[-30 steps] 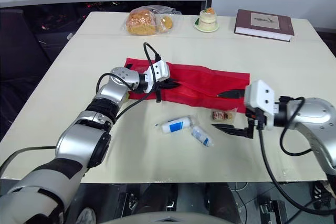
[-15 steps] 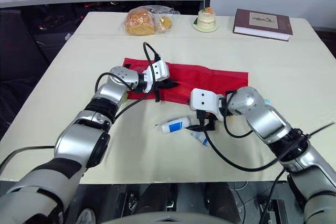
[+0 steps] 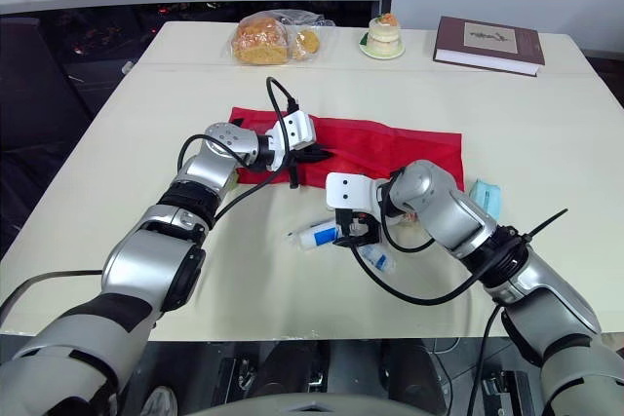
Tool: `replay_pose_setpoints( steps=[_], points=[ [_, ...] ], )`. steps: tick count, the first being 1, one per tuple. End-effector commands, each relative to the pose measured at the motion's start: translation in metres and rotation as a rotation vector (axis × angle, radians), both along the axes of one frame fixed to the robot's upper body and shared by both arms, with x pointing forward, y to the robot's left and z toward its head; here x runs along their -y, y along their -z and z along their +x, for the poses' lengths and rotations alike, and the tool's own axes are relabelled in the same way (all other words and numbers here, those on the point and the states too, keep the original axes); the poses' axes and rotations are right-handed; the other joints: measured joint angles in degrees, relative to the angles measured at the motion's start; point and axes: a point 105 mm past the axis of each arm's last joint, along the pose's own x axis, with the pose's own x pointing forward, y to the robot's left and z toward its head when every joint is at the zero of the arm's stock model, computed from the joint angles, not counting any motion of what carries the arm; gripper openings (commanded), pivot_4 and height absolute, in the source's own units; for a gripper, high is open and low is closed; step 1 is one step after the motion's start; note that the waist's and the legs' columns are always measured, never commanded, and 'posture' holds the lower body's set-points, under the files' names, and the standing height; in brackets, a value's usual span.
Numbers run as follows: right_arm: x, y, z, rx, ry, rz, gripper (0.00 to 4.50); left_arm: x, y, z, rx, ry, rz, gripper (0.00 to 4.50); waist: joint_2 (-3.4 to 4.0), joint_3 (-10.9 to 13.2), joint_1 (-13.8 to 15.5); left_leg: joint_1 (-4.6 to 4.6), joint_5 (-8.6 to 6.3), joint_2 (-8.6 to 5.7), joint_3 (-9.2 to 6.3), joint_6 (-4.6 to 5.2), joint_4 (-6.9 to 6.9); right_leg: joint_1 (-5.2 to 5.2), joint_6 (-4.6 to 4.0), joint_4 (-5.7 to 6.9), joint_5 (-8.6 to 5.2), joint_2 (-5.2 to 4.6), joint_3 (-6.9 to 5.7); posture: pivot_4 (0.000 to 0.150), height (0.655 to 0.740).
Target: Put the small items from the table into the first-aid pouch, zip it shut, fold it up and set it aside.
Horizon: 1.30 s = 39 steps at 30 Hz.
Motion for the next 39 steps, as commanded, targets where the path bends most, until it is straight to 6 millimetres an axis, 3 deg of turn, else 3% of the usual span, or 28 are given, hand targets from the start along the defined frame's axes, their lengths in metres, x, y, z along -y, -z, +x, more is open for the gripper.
replay_pose_setpoints(
  steps=[1,5,6,7,12,16,26,33,36,39],
  points=[
    [0.001,-0.007,-0.003,0.005,-0.007,0.02,2.74,0.003,-0.013,0.001,0.056,0.012,-0.014,0.0,0.0,0.0,0.0,0.0,0.0,0.0,0.0,0.0,0.0,0.0,0.0,0.0,0.0,0.0,0.0,0.15,0.7289],
    [0.003,-0.009,-0.004,-0.003,-0.002,0.032,0.6,0.003,-0.012,0.001,0.054,0.011,-0.015,0.0,0.0,0.0,0.0,0.0,0.0,0.0,0.01,0.0,0.0,0.0,0.0,0.0,0.0,0.0,0.0,0.15,0.7289],
    [0.003,-0.01,-0.005,-0.008,0.002,0.04,0.17,0.004,-0.012,0.001,0.054,0.012,-0.016,0.0,0.0,0.0,0.0,0.0,0.0,0.0,0.0,0.0,0.0,0.0,0.0,0.0,0.0,0.0,0.0,0.15,0.7289],
    [0.004,-0.013,-0.004,-0.006,0.015,0.055,0.02,0.005,-0.012,0.001,0.053,0.013,-0.018,0.0,0.0,0.0,0.0,0.0,0.0,0.0,0.0,0.0,0.0,0.0,0.0,0.0,0.0,0.0,0.0,0.15,0.7289],
    [0.01,-0.028,-0.001,0.007,0.085,0.125,0.02,0.005,-0.011,0.0,0.048,0.012,-0.026,0.0,0.0,0.0,0.0,0.0,0.0,0.01,0.01,0.0,0.0,0.0,0.0,0.0,0.0,-0.01,0.0,0.15,0.7289],
    [0.029,-0.04,0.011,0.057,0.207,0.157,0.02,0.006,-0.011,0.001,0.042,0.0,-0.044,0.0,0.0,0.0,0.1,-0.01,0.0,0.01,-0.01,0.0,0.0,0.0,0.0,0.0,0.0,-0.01,-0.01,0.15,0.7289],
    [0.062,-0.029,0.031,0.111,0.522,0.186,0.02,0.017,-0.014,-0.008,-0.014,-0.005,-0.114,0.0,0.0,0.0,0.1,-0.01,0.0,0.05,0.0,0.0,-0.01,0.0,0.0,0.0,0.0,-0.01,0.0,0.15,0.7289],
    [0.066,-0.026,0.044,0.152,0.701,0.261,0.02,0.029,-0.009,-0.023,-0.042,0.024,-0.117,0.0,0.01,0.0,0.1,-0.02,0.0,0.06,0.0,0.0,-0.01,-0.01,0.0,0.0,0.0,-0.01,0.04,0.15,0.7289],
    [0.068,-0.024,0.051,0.21,0.777,0.201,0.02,0.035,-0.009,-0.026,-0.049,0.023,-0.129,0.0,0.01,0.0,0.2,-0.02,0.0,0.06,0.01,0.0,0.0,0.0,0.0,-0.01,0.0,-0.02,0.06,0.15,0.7289],
    [0.059,-0.024,0.051,0.217,0.792,0.202,0.02,0.041,-0.01,-0.029,-0.053,0.019,-0.143,0.0,0.01,0.0,0.1,-0.02,0.0,0.05,0.02,0.01,-0.01,0.0,0.0,-0.01,0.0,-0.02,0.09,0.15,0.7289]
  ],
)
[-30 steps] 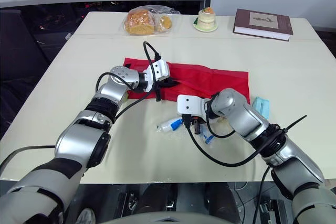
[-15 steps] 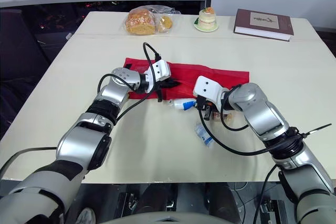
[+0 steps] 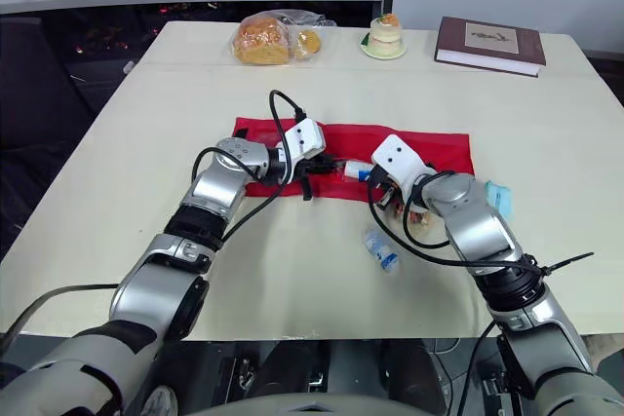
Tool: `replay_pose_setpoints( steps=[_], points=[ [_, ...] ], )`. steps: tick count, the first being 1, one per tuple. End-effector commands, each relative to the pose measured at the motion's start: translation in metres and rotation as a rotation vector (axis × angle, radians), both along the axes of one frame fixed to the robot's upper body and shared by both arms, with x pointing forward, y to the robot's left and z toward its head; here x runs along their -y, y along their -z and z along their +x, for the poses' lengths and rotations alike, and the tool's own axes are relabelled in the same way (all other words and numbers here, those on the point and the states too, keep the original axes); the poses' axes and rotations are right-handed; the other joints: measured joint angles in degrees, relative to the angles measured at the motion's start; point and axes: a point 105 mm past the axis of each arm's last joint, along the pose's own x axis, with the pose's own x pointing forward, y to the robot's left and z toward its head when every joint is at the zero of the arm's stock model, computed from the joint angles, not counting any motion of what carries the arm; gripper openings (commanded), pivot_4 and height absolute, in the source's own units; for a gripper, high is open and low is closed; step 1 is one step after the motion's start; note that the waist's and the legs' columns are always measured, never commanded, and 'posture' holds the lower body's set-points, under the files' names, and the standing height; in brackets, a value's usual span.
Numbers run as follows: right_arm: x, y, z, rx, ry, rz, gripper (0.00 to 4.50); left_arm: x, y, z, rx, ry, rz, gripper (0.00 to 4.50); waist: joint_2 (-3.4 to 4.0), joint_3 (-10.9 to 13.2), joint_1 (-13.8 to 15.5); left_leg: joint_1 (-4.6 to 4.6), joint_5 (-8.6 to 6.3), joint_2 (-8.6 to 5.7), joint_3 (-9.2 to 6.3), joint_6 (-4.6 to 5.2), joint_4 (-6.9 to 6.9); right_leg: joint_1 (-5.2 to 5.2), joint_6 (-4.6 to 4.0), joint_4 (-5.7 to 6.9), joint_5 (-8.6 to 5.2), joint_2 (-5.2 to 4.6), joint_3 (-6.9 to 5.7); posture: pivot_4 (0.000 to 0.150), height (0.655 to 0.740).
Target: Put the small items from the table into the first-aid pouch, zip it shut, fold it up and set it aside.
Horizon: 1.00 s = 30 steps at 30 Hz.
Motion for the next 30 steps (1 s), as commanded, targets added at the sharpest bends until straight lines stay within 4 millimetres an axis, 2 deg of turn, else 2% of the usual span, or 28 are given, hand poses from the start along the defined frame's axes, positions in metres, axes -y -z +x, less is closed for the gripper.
replay_pose_setpoints(
  steps=[1,10,22,26,30],
  points=[
    [-0.008,-0.012,0.005,0.052,0.054,-0.001,0.02,0.017,-0.016,-0.007,0.042,0.037,-0.047,0.0,0.0,0.0,-0.1,0.0,0.0,0.0,0.0,0.0,0.0,0.0,0.0,0.0,0.0,0.01,0.0,0.15,0.7289],
    [-0.024,-0.007,-0.003,-0.031,0.092,0.05,0.02,0.024,-0.016,-0.013,0.039,0.045,-0.069,0.0,0.01,0.0,-0.1,0.0,0.0,0.0,-0.02,0.0,-0.01,0.0,0.0,0.0,0.0,0.02,-0.01,0.15,0.7289],
    [-0.048,-0.011,0.002,-0.093,0.118,0.099,0.02,0.03,-0.015,-0.017,0.056,0.062,-0.071,0.0,0.03,0.0,-0.5,0.02,0.0,0.0,-0.02,0.0,-0.03,-0.01,0.0,0.0,0.0,0.03,-0.01,0.15,0.7289],
    [-0.045,-0.009,0.003,-0.096,0.112,0.043,0.02,0.029,-0.018,-0.016,0.065,0.053,-0.076,0.0,0.03,0.0,-0.6,0.02,0.0,0.01,-0.02,0.0,-0.03,0.0,0.0,0.0,0.0,0.02,-0.01,0.15,0.7289],
    [-0.031,-0.005,0.003,-0.098,0.134,0.002,0.02,0.026,-0.019,-0.013,0.07,0.041,-0.078,0.0,0.03,0.0,-0.6,0.02,0.0,0.0,-0.03,0.0,-0.04,0.0,0.0,-0.01,0.0,0.01,-0.01,0.15,0.7289]
  ],
)
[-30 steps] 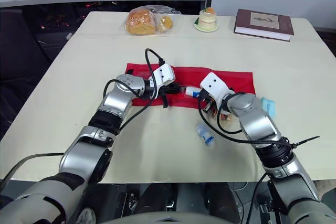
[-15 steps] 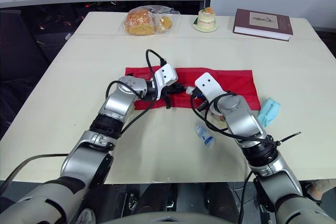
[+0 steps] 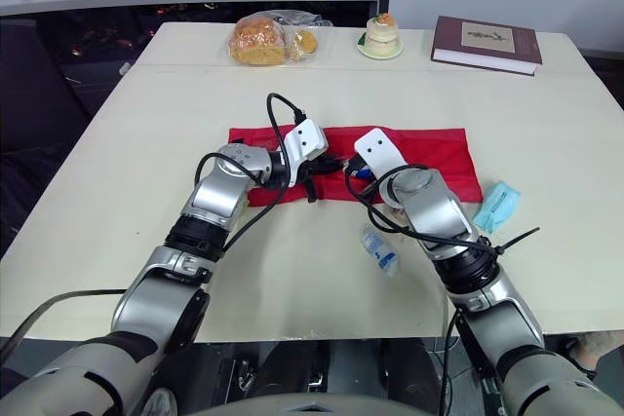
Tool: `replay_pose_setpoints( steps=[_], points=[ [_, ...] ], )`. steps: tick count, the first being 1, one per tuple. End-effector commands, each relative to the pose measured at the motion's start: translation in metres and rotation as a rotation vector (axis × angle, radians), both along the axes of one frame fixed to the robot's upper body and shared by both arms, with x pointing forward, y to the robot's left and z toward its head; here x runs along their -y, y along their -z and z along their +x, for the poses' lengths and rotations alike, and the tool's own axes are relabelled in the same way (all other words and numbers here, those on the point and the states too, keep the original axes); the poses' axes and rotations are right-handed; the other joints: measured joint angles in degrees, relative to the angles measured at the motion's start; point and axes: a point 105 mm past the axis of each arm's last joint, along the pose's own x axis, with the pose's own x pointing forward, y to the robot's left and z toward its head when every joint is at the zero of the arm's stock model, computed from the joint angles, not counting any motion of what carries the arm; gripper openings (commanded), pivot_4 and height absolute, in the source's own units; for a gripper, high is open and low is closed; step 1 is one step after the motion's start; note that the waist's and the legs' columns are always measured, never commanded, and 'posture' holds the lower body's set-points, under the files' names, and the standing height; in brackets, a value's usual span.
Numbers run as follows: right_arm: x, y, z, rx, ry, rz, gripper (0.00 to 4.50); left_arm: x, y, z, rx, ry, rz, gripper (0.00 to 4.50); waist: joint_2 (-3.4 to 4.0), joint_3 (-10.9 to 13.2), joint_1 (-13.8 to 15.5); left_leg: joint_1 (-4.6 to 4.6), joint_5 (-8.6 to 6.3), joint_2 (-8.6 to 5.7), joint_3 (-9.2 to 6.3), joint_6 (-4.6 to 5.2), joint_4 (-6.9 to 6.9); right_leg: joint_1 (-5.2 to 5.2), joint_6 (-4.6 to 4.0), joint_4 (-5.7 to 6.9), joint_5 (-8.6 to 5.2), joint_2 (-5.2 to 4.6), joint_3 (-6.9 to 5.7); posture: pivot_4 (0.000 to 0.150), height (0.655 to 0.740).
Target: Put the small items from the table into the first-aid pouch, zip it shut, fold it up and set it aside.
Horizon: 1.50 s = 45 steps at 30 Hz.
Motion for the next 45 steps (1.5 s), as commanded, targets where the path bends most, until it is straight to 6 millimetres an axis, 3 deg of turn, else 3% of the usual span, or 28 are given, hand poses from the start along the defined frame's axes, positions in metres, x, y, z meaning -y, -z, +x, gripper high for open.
replay_pose_setpoints(
  steps=[1,11,18,27,31,45],
  points=[
    [-0.005,-0.008,-0.002,0.019,-0.033,0.007,0.02,0.019,-0.02,-0.007,0.068,0.079,-0.043,0.0,0.0,0.0,0.0,0.0,0.0,0.0,0.0,0.0,0.0,0.0,0.0,-0.01,0.0,0.0,0.0,0.15,0.7289],
    [0.009,-0.012,0.002,0.036,0.0,-0.033,0.02,0.018,-0.024,-0.003,0.086,0.063,-0.055,0.0,0.0,0.0,0.0,0.0,0.0,0.0,0.0,0.0,0.0,0.0,0.0,-0.01,0.0,0.0,0.0,0.15,0.7289],
    [0.015,-0.013,0.001,0.019,0.049,0.044,0.02,0.015,-0.02,-0.001,0.086,0.045,-0.052,0.0,0.0,0.0,-0.1,0.0,0.0,0.01,-0.01,0.01,-0.01,0.0,0.0,-0.01,0.0,0.0,0.0,0.15,0.7289],
    [-0.017,-0.017,0.001,-0.011,0.022,0.186,0.02,0.032,-0.016,-0.013,0.072,0.123,-0.062,0.0,0.0,0.0,-0.6,0.0,0.0,0.02,-0.01,0.0,-0.05,-0.01,0.0,-0.02,0.0,0.0,0.0,0.15,0.7289],
    [-0.035,-0.021,0.003,-0.049,0.067,0.397,0.02,0.034,-0.013,-0.014,0.065,0.125,-0.063,0.0,0.01,0.0,-0.8,0.0,0.0,0.04,-0.01,0.0,-0.08,-0.02,0.0,-0.01,0.0,0.0,0.0,0.15,0.7289],
    [-0.05,-0.023,0.003,-0.126,0.091,0.607,0.02,0.035,-0.008,-0.016,0.053,0.121,-0.065,0.0,0.04,0.0,-0.9,-0.01,0.0,0.05,-0.03,0.0,-0.15,-0.05,0.0,-0.04,0.0,0.01,0.01,0.15,0.7289]
  ],
)
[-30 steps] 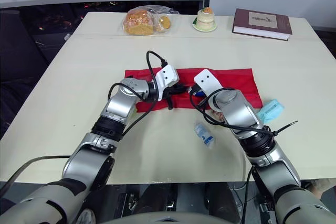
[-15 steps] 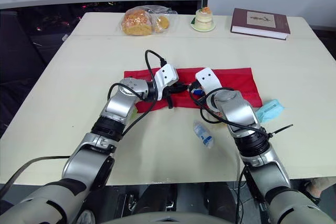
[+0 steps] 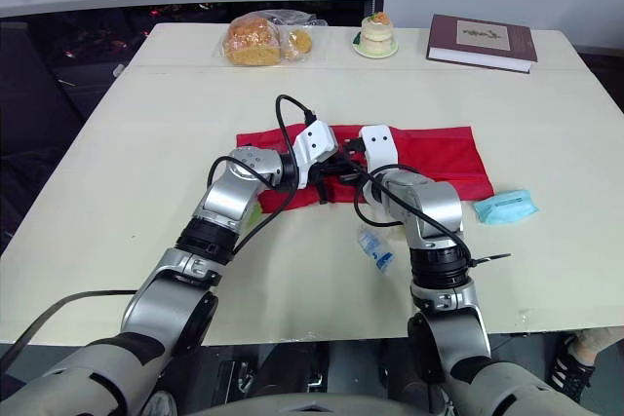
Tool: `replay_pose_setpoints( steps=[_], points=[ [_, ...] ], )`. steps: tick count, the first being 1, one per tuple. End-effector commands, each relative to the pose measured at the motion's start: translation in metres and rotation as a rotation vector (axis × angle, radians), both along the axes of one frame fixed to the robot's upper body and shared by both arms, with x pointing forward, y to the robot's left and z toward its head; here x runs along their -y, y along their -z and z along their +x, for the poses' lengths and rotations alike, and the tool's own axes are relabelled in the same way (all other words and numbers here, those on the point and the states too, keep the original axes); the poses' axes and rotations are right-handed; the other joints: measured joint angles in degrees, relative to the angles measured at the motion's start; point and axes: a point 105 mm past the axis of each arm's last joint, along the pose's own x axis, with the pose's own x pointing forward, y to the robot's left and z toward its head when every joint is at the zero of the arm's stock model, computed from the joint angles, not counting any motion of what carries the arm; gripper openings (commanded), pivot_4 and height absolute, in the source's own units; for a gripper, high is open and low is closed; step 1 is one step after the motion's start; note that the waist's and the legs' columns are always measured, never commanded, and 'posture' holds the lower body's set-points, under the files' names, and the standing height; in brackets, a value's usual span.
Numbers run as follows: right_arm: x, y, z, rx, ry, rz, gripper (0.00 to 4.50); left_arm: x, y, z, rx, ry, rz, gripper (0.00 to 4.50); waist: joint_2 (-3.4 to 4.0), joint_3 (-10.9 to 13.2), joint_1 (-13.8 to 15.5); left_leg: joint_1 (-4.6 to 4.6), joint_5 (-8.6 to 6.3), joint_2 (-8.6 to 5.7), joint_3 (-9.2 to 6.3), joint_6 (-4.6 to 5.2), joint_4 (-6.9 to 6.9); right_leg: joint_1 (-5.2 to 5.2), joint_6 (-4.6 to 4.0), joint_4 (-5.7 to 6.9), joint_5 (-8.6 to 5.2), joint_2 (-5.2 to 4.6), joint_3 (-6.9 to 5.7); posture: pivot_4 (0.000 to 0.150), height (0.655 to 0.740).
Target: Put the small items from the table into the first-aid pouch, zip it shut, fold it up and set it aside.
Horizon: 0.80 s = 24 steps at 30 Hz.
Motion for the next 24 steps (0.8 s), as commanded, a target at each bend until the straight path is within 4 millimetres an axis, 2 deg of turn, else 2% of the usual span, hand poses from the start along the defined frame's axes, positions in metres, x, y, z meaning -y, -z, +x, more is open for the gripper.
replay_pose_setpoints(
  steps=[1,2,4,5,8,13,24],
  points=[
    [-0.014,-0.021,0.001,0.088,-0.045,0.047,0.02,0.016,-0.005,-0.011,0.03,0.076,-0.012,0.0,0.0,0.0,0.0,0.0,0.0,0.0,0.0,0.0,0.0,0.0,0.0,0.0,0.0,0.0,0.01,0.15,0.7289],
    [-0.014,-0.02,0.001,0.089,-0.045,0.042,0.02,0.016,-0.005,-0.011,0.031,0.075,-0.012,0.0,0.0,0.0,0.0,0.0,0.0,0.0,0.01,0.0,0.0,0.0,0.0,0.0,0.0,0.0,0.01,0.15,0.7289],
    [-0.011,-0.018,0.0,0.098,-0.057,0.016,1.03,0.012,-0.006,-0.007,0.035,0.061,-0.008,0.0,0.0,0.0,0.0,0.01,0.0,0.0,0.01,0.0,0.0,0.0,0.0,0.0,0.0,0.0,0.01,0.15,0.7289],
    [-0.01,-0.017,-0.001,0.104,-0.063,0.003,1.3,0.01,-0.006,-0.006,0.037,0.053,-0.006,0.0,0.0,0.0,0.0,0.01,0.0,0.0,0.01,0.0,0.0,0.0,0.0,0.0,0.0,0.0,0.01,0.15,0.7289],
    [-0.006,-0.018,-0.003,0.124,-0.081,-0.013,2.81,0.006,-0.006,-0.002,0.041,0.038,-0.001,0.0,0.01,0.0,0.0,0.0,0.0,0.0,0.02,0.0,0.0,0.0,0.0,-0.01,0.0,-0.01,0.02,0.15,0.7289],
    [0.0,-0.019,-0.016,0.196,-0.195,-0.058,2.81,0.003,-0.005,0.001,0.043,0.029,0.004,0.0,0.02,0.0,0.0,0.0,0.0,-0.02,0.02,0.01,0.0,0.0,0.0,-0.03,0.0,-0.03,0.02,0.15,0.7289],
    [0.024,-0.027,-0.03,0.319,-0.279,-0.142,2.81,0.0,-0.004,0.003,0.044,0.023,0.008,0.0,0.02,0.0,0.1,0.0,-0.01,-0.01,0.0,0.01,0.0,0.01,0.01,-0.05,-0.01,-0.02,0.0,0.15,0.7289]
  ],
)
